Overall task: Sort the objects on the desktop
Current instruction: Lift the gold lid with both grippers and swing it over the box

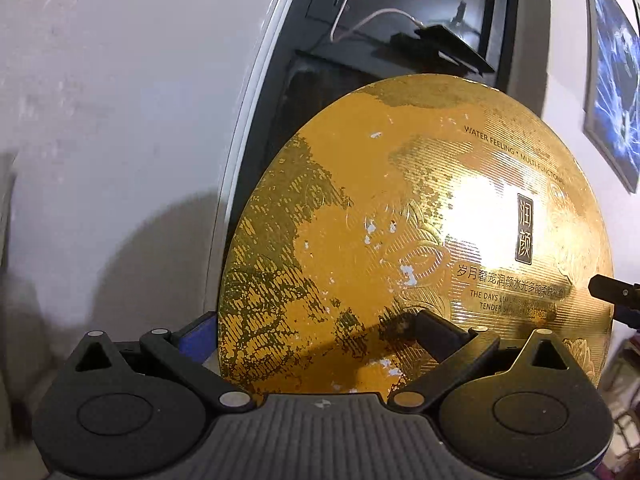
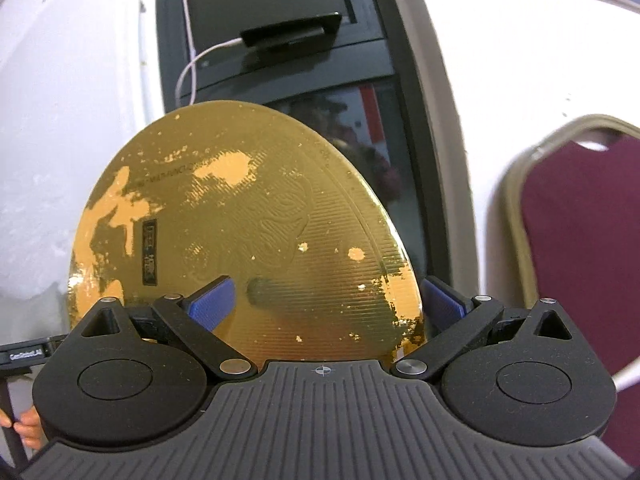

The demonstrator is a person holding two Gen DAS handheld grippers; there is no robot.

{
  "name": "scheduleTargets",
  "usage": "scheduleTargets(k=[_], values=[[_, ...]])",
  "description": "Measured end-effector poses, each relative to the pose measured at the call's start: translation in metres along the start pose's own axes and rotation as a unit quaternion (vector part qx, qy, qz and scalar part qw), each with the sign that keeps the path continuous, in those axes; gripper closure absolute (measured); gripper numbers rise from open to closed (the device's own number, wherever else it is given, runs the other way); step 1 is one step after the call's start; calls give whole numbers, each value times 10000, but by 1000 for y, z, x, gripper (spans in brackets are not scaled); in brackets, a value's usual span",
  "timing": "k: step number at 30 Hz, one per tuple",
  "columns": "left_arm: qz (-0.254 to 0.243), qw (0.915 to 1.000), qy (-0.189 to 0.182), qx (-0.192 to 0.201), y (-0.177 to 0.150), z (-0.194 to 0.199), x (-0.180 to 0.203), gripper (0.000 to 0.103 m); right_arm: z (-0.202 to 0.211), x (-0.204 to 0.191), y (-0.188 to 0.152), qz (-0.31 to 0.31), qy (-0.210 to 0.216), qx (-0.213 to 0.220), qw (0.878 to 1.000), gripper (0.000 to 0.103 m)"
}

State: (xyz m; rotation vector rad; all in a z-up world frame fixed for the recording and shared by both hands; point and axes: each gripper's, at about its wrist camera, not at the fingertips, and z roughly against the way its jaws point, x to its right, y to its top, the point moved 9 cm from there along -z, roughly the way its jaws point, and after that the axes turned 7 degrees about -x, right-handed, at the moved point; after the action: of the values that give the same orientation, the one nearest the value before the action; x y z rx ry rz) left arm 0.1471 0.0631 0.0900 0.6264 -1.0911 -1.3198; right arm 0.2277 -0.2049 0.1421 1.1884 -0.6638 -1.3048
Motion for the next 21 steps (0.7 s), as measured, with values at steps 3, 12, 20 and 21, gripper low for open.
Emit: scheduleTargets(k=[3, 12, 20, 21], values=[[179, 9995, -83, -262, -37, 27, 7, 2, 32, 4, -23, -31, -140, -256, 9996, 2], [925, 9846, -112, -1478, -146, 35, 17, 2, 129, 15, -94, -123, -557, -1020, 9931, 2], [1163, 9740, -539, -1869, -155, 11, 56, 2, 180, 40, -105, -61, -1183, -1175, 9860, 2], [1156, 9743, -608, -1837, -153, 12, 63, 2, 185, 44, -102, -44, -1247, -1153, 9855, 2]])
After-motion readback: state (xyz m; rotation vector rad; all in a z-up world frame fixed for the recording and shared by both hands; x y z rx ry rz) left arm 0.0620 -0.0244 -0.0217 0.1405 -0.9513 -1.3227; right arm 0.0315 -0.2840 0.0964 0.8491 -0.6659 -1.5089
